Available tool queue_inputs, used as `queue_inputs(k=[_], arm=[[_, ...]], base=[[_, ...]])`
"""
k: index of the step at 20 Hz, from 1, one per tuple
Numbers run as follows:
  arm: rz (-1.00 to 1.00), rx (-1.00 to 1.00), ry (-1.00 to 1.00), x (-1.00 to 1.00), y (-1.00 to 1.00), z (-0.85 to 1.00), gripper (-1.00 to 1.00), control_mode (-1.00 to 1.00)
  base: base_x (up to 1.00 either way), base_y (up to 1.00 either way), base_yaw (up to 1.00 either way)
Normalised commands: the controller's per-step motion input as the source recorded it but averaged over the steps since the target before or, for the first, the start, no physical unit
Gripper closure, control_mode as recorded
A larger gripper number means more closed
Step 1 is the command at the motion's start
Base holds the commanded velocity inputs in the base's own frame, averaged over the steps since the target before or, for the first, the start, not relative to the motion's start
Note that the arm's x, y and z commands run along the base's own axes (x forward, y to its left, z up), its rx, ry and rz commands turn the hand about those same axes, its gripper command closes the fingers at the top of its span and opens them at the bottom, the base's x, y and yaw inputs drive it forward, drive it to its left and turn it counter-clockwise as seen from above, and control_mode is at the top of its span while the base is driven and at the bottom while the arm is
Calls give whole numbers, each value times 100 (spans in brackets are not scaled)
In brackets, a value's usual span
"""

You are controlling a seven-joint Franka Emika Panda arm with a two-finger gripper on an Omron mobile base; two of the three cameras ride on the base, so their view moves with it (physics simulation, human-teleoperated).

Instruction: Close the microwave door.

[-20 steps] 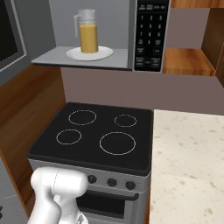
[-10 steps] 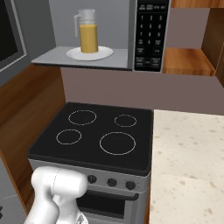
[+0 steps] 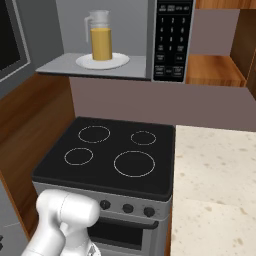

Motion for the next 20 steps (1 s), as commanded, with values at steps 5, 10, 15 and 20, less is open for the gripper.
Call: queue_inputs(k=[5, 10, 15, 20], arm=[[-5, 0, 16, 4, 74, -17, -100, -100], [-14, 0, 25, 49, 69, -12, -100, -100], [-18, 0, 23, 25, 63, -1, -100, -100], [-26, 0, 5, 20, 7, -3, -100, -100]], base=[[0, 0, 0], [0, 0, 0], [0, 0, 0], [0, 0, 0]])
